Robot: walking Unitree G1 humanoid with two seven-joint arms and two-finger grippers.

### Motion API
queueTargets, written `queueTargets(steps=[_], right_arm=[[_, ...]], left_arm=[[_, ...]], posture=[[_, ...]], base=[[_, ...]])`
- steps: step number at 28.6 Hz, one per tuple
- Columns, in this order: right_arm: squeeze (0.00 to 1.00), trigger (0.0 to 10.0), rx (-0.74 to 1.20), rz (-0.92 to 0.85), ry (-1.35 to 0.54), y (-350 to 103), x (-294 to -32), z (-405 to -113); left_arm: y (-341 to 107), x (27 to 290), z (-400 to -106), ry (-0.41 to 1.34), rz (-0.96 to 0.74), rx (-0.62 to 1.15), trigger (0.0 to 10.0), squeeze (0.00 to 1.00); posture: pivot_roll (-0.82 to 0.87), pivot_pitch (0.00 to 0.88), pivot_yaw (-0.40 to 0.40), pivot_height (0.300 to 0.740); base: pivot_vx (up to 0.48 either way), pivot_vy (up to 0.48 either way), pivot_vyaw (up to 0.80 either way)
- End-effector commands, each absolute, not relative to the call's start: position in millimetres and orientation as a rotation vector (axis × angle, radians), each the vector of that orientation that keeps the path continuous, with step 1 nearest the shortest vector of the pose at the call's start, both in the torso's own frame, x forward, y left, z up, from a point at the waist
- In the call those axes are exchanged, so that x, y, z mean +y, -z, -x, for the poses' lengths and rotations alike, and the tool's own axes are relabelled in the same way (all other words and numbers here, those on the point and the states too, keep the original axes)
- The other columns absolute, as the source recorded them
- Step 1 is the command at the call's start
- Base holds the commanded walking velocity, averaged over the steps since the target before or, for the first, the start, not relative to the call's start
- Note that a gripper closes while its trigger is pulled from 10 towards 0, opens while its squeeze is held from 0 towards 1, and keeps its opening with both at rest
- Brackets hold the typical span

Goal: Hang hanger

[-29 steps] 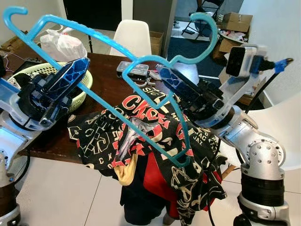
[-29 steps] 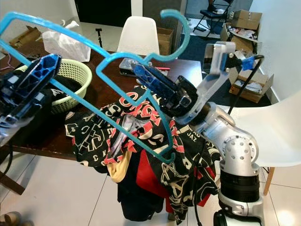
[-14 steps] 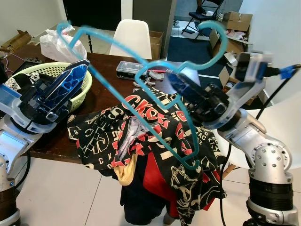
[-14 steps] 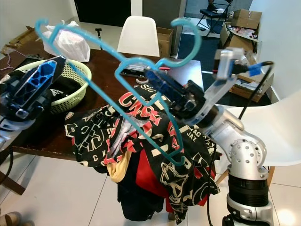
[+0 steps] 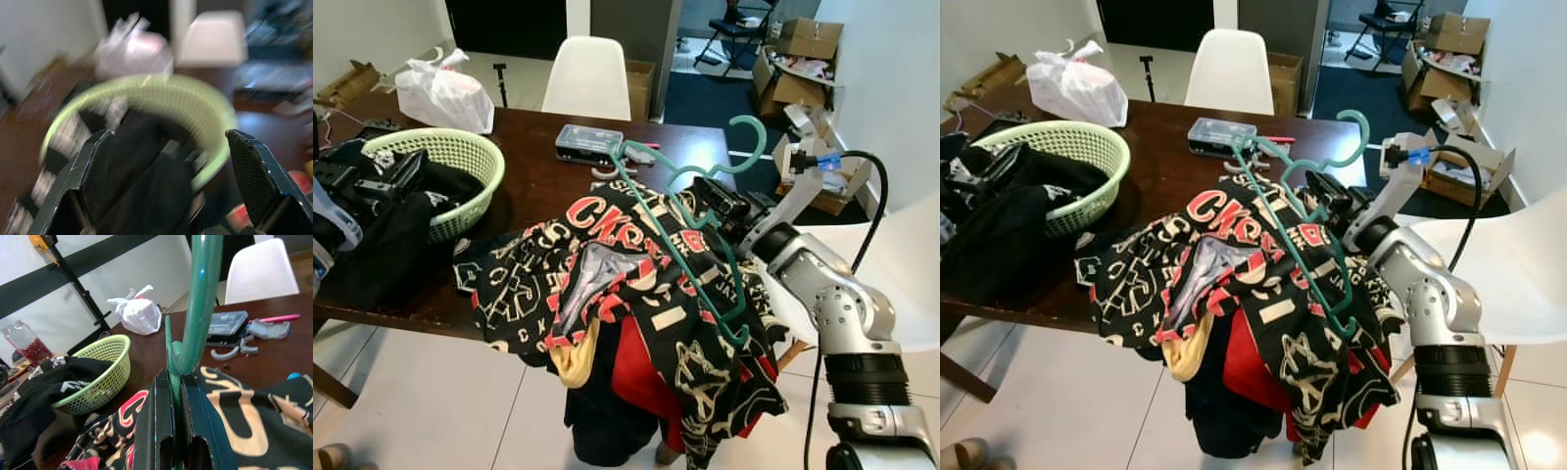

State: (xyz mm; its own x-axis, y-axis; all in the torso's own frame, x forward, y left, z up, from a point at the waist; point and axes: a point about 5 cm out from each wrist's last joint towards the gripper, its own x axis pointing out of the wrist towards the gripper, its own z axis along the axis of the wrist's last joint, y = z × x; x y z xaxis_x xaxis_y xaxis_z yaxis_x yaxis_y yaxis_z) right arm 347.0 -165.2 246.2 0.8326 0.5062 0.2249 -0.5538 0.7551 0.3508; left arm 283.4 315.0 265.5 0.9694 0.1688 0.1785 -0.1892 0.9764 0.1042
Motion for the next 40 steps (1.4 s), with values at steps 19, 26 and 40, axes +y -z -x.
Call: queueTargets(steps=[19, 26, 40], right_arm=[[0.0, 10.0, -0.296, -0.463, -0.551, -274.5, -182.7, -340.9], [0.0, 10.0, -0.329, -0.472, -0.546, -281.0, -184.2, -339.6], [0.0, 10.0, -0.365, -0.489, -0.554, -288.6, -185.9, -339.4]], left_arm=[[-202.3, 352.5, -310.8, -0.43, -0.268, 0.085, 10.0, 0.0], [-200.9, 352.6, -316.4, -0.407, -0.283, 0.074, 3.1, 0.0], [-208.7, 361.4, -317.7, -0.401, -0.339, 0.025, 0.0, 0.0]], posture=[[0.02, 0.073, -0.039, 0.74], [0.01, 0.074, -0.034, 0.74], [0.02, 0.069, -0.037, 0.74]], base=[[0.0, 0.0, 0.0], [0.0, 0.0, 0.0], [0.0, 0.0, 0.0]])
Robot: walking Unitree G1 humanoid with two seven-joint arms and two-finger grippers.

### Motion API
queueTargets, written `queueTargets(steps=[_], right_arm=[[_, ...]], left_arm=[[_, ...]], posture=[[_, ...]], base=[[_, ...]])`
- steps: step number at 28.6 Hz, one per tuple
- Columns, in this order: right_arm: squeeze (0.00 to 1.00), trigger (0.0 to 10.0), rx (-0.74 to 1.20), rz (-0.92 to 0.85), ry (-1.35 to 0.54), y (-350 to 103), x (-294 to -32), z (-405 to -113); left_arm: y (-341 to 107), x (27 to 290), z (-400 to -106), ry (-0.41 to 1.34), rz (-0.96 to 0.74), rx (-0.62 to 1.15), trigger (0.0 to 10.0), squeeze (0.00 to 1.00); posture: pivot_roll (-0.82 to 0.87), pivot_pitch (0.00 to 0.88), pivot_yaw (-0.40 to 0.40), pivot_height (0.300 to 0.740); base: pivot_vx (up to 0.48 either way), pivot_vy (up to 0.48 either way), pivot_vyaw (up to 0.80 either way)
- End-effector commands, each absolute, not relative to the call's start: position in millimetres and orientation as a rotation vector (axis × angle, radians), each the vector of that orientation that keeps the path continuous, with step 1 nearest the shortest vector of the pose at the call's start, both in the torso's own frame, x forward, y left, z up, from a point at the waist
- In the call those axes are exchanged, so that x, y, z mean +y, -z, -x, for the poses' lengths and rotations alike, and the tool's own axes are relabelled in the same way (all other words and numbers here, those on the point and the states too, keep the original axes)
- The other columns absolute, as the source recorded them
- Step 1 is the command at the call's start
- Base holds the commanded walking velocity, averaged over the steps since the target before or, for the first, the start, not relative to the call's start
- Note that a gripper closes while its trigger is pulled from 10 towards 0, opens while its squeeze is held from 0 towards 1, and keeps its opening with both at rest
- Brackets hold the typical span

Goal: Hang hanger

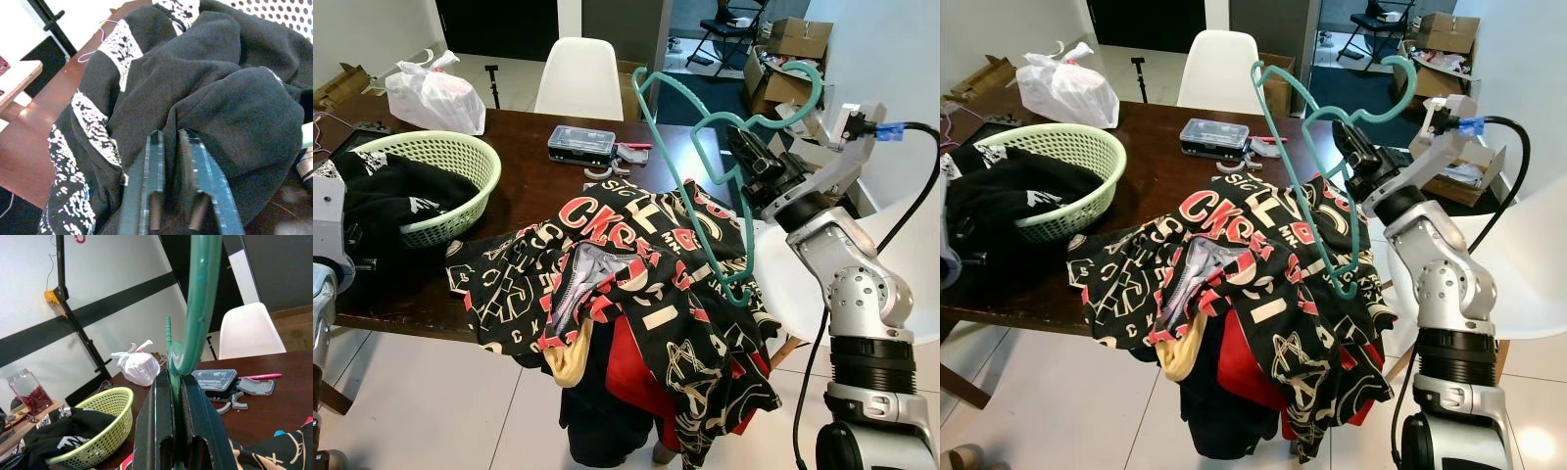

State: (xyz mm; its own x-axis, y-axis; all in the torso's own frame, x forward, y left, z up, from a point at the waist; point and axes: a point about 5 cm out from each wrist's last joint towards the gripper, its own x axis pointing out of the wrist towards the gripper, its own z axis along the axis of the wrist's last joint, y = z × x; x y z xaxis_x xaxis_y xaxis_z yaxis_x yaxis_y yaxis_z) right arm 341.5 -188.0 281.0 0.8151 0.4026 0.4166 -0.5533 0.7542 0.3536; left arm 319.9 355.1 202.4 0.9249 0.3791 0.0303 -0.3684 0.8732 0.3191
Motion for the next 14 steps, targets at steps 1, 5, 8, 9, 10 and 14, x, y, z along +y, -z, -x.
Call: queueTargets(steps=[1, 5, 8, 9, 10, 14], right_arm=[[0.0, 10.0, -0.365, -0.489, -0.554, -288.6, -185.9, -339.4], [0.0, 10.0, -0.378, -0.509, -0.562, -289.6, -185.5, -339.8], [0.0, 10.0, -0.389, -0.531, -0.565, -290.7, -185.2, -340.3], [0.0, 10.0, -0.397, -0.547, -0.568, -291.6, -184.9, -340.4], [0.0, 10.0, -0.397, -0.547, -0.568, -291.6, -184.9, -340.4], [0.0, 10.0, -0.422, -0.594, -0.567, -294.5, -186.6, -340.7]], left_arm=[[-208.7, 361.4, -317.7, -0.401, -0.339, 0.025, 0.0, 0.0], [-258.2, 353.3, -325.1, -0.347, -0.24, -0.163, 0.0, 0.0], [-306.4, 346.3, -327.0, -0.301, -0.205, -0.322, 0.0, 0.0], [-349.7, 341.5, -324.1, -0.279, -0.197, -0.449, 0.0, 0.0], [-349.7, 341.5, -324.1, -0.279, -0.197, -0.449, 0.0, 0.0], [-456.9, 327.0, -298.1, -0.23, -0.209, -0.76, 0.0, 0.0]], posture=[[0.02, 0.069, -0.037, 0.74], [0.03, 0.064, -0.038, 0.74], [0.03, 0.064, -0.038, 0.74], [0.04, 0.061, -0.038, 0.74], [0.04, 0.061, -0.038, 0.74], [0.05, 0.054, -0.034, 0.74]], base=[[0.0, 0.0, 0.0], [0.0, 0.0, 0.0], [0.0, 0.0, 0.0], [0.0, 0.0, 0.0], [0.0, 0.0, 0.0], [0.0, 0.0, 0.0]])
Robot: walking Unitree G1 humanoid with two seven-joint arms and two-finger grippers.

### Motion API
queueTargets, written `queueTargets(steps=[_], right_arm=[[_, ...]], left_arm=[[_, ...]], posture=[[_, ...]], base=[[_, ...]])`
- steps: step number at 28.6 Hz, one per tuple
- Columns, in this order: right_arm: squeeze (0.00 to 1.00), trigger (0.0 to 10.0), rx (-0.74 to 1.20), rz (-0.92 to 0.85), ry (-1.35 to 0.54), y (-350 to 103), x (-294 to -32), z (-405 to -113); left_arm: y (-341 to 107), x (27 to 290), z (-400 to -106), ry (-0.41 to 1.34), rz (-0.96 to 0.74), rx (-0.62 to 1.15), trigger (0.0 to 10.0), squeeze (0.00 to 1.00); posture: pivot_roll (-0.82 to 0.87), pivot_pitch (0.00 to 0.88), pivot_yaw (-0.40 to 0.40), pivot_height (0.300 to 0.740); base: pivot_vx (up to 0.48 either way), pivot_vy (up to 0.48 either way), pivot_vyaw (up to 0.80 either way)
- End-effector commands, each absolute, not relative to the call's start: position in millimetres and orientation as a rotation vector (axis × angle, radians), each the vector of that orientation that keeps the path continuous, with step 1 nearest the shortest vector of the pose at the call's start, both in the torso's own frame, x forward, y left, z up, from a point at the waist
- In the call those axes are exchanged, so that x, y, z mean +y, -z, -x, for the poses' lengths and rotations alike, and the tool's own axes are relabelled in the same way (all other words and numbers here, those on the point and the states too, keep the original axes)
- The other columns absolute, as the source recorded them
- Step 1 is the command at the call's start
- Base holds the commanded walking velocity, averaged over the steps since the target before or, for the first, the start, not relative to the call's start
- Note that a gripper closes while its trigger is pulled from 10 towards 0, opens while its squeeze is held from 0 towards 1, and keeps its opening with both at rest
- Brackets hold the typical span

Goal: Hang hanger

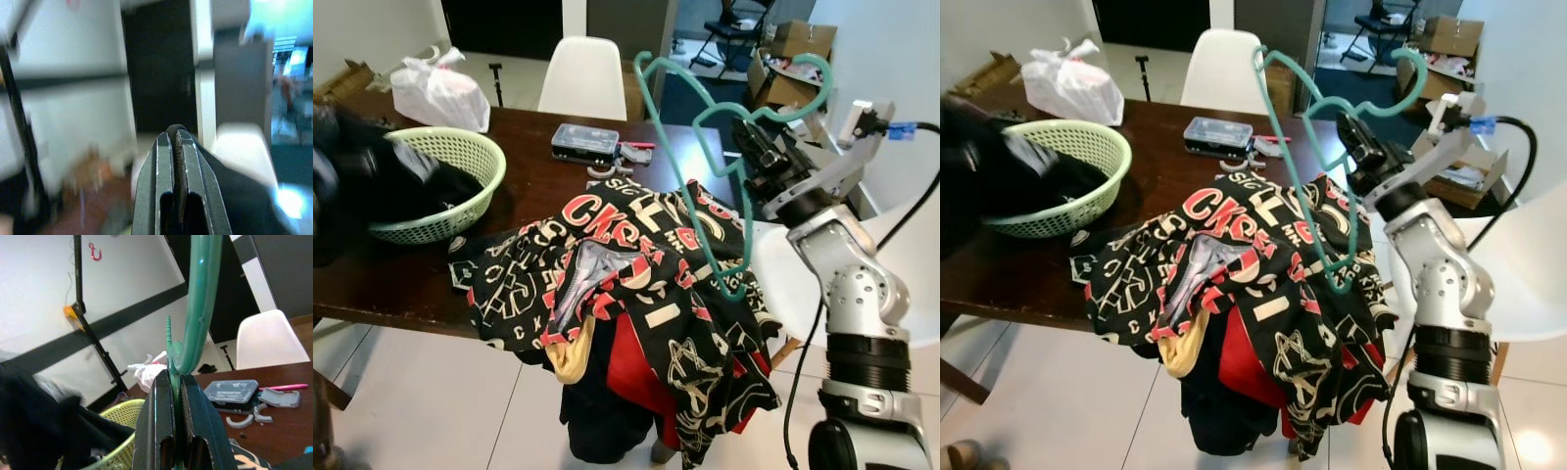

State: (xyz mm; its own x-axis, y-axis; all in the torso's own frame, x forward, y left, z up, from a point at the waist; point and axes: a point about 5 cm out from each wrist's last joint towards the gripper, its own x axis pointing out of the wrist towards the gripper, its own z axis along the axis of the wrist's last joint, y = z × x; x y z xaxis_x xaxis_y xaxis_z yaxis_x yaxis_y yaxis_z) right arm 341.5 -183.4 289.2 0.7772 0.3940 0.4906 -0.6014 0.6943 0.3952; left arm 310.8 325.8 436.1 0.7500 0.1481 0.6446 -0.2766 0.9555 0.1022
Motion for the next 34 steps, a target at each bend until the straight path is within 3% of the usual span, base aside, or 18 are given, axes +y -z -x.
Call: queueTargets(steps=[1, 9, 16, 19, 25, 32, 34], right_arm=[[0.0, 10.0, -0.429, -0.605, -0.566, -295.1, -187.0, -340.9], [0.0, 10.0, -0.458, -0.627, -0.556, -297.9, -187.3, -343.0], [0.0, 10.0, -0.478, -0.628, -0.519, -300.7, -193.6, -343.8], [0.0, 10.0, -0.482, -0.628, -0.509, -301.0, -195.2, -344.0], [0.0, 10.0, -0.499, -0.615, -0.343, -299.3, -216.9, -346.3], [0.0, 10.0, -0.503, -0.616, -0.259, -297.5, -228.2, -348.3], [0.0, 10.0, -0.505, -0.613, -0.223, -297.1, -233.8, -348.4]], left_arm=[[-475.3, 324.4, -291.4, -0.231, -0.225, -0.806, 0.0, 0.0], [-544.7, 304.0, -272.9, -0.247, -0.355, -0.953, 0.0, 0.0], [-551.9, 287.1, -282.7, -0.199, -0.376, -0.954, 0.0, 0.0], [-551.2, 284.0, -286.6, -0.187, -0.372, -0.946, 0.0, 0.0], [-521.9, 242.9, -332.4, 0.041, -0.269, -0.851, 0.0, 0.0], [-494.3, 224.3, -359.1, 0.145, -0.209, -0.76, 0.0, 0.0], [-470.1, 191.0, -375.7, 0.317, -0.181, -0.71, 0.0, 0.0]], posture=[[0.05, 0.049, -0.032, 0.74], [0.06, 0.025, -0.018, 0.74], [0.05, 0.017, -0.012, 0.74], [0.05, 0.013, -0.008, 0.74], [0.03, 0.0, 0.011, 0.74], [0.02, 0.0, 0.013, 0.74], [0.01, 0.0, 0.015, 0.74]], base=[[0.0, 0.0, 0.0], [0.0, 0.0, 0.0], [0.0, 0.0, 0.0], [0.0, 0.0, 0.0], [0.0, 0.0, 0.0], [0.0, 0.0, 0.0], [0.0, 0.0, 0.0]])
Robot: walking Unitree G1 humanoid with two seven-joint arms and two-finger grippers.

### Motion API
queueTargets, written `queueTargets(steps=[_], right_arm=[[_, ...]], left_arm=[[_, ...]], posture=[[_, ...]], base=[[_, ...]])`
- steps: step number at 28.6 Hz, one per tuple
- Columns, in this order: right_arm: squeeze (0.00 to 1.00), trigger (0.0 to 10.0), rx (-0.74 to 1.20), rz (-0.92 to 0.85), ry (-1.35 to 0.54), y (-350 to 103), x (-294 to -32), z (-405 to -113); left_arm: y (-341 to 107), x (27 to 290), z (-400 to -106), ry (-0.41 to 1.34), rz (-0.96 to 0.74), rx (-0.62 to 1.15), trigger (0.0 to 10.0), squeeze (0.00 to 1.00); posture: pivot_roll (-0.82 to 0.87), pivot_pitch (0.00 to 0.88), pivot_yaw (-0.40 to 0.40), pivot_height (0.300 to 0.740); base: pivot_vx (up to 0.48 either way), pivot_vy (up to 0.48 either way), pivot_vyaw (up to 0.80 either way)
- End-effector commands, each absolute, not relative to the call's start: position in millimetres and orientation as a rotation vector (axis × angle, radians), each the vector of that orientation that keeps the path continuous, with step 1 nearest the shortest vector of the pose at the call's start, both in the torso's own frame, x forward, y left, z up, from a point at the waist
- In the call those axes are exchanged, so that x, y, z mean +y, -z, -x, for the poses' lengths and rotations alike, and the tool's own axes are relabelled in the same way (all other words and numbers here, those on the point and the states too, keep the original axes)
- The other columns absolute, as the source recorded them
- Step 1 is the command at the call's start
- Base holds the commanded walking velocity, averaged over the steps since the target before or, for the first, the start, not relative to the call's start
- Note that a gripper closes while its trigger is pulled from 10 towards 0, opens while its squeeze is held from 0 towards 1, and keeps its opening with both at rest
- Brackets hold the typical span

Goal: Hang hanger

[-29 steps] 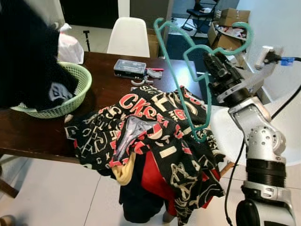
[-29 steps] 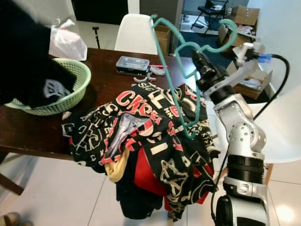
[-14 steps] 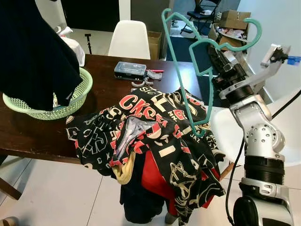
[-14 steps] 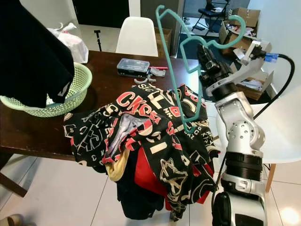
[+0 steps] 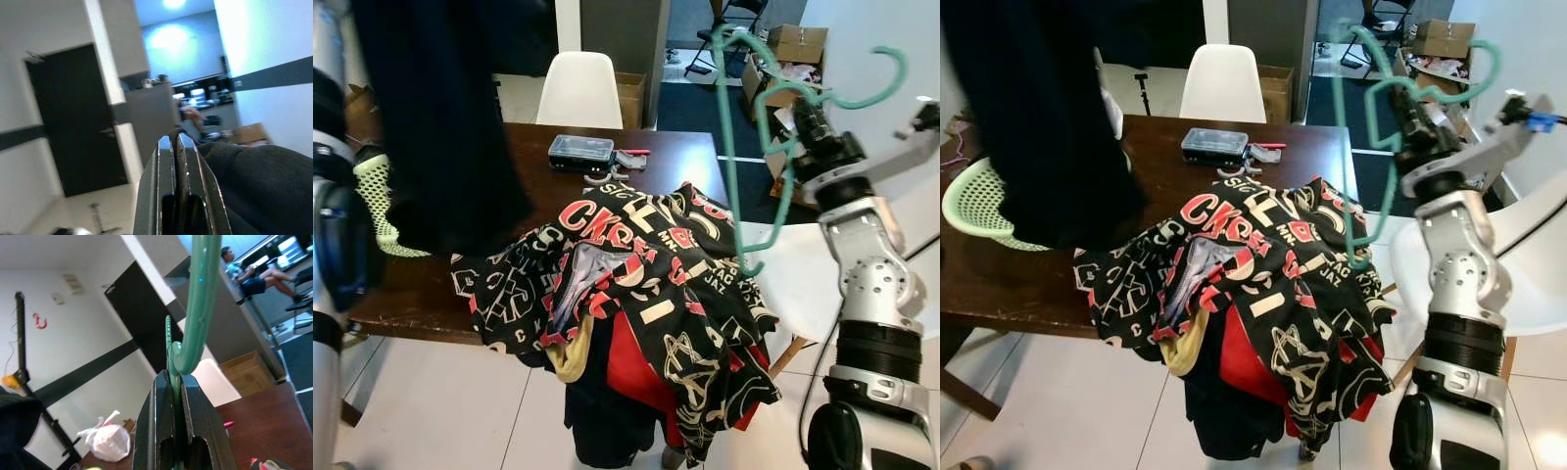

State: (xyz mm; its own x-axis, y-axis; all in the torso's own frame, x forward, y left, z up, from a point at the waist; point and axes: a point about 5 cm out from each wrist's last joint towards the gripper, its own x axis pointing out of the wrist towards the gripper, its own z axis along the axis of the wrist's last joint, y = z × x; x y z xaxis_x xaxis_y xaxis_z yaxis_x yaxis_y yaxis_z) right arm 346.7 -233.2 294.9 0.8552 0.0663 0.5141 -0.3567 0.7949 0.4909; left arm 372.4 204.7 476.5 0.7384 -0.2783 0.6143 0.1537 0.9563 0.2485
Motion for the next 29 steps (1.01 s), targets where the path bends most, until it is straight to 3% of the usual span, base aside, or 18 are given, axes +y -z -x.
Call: queueTargets(steps=[1, 2, 3, 5, 7, 10, 11, 17, 20, 22, 29], right_arm=[[0.0, 10.0, -0.505, -0.613, -0.223, -297.1, -233.8, -348.4], [0.0, 10.0, -0.505, -0.613, -0.223, -297.1, -233.8, -348.4], [0.0, 10.0, -0.504, -0.611, -0.213, -296.9, -235.6, -348.4], [0.0, 10.0, -0.504, -0.611, -0.213, -296.9, -235.6, -348.4], [0.0, 10.0, -0.483, -0.591, -0.186, -293.4, -238.2, -349.4], [0.0, 10.0, -0.476, -0.585, -0.178, -292.1, -238.5, -350.0], [0.0, 10.0, -0.471, -0.58, -0.174, -291.0, -238.2, -350.4], [0.0, 10.0, -0.464, -0.572, -0.168, -290.1, -236.8, -350.5], [0.0, 10.0, -0.459, -0.573, -0.167, -289.1, -235.5, -351.1], [0.0, 10.0, -0.459, -0.573, -0.167, -289.1, -235.5, -351.1], [0.0, 10.0, -0.451, -0.581, -0.17, -286.9, -233.4, -351.9]], left_arm=[[-470.1, 191.0, -375.7, 0.317, -0.181, -0.71, 0.0, 0.0], [-470.1, 191.0, -375.7, 0.317, -0.181, -0.71, 0.0, 0.0], [-460.0, 172.6, -379.9, 0.408, -0.183, -0.698, 0.0, 0.0], [-460.0, 172.6, -379.9, 0.408, -0.183, -0.698, 0.0, 0.0], [-409.4, 111.6, -386.0, 0.716, -0.179, -0.611, 0.0, 0.0], [-390.8, 93.0, -384.5, 0.815, -0.172, -0.581, 0.0, 0.0], [-365.4, 72.1, -379.0, 0.931, -0.16, -0.536, 0.0, 0.0], [-321.0, 31.6, -345.2, 1.223, -0.12, -0.468, 0.0, 0.0], [-319.7, 24.8, -323.2, 1.356, -0.065, -0.487, 0.0, 0.0], [-319.7, 24.8, -323.2, 1.356, -0.065, -0.487, 0.0, 0.0], [-406.6, 65.7, -304.4, 1.255, 0.066, -0.773, 0.0, 0.0]], posture=[[0.01, 0.0, 0.015, 0.74], [0.01, 0.0, 0.015, 0.74], [0.01, 0.0, 0.016, 0.74], [0.01, 0.0, 0.016, 0.74], [0.01, 0.009, 0.011, 0.74], [0.01, 0.009, 0.011, 0.74], [0.01, 0.01, 0.012, 0.74], [0.01, 0.023, 0.005, 0.74], [0.01, 0.028, 0.003, 0.74], [0.01, 0.028, 0.003, 0.74], [0.02, 0.035, -0.004, 0.74]], base=[[0.0, 0.0, 0.0], [0.0, 0.0, 0.0], [0.0, 0.0, 0.0], [0.0, 0.0, 0.0], [0.0, 0.0, 0.0], [0.0, 0.0, 0.0], [0.0, 0.0, 0.0], [0.0, 0.0, 0.0], [0.0, 0.0, 0.0], [0.0, 0.0, 0.0], [0.0, 0.0, 0.0]])
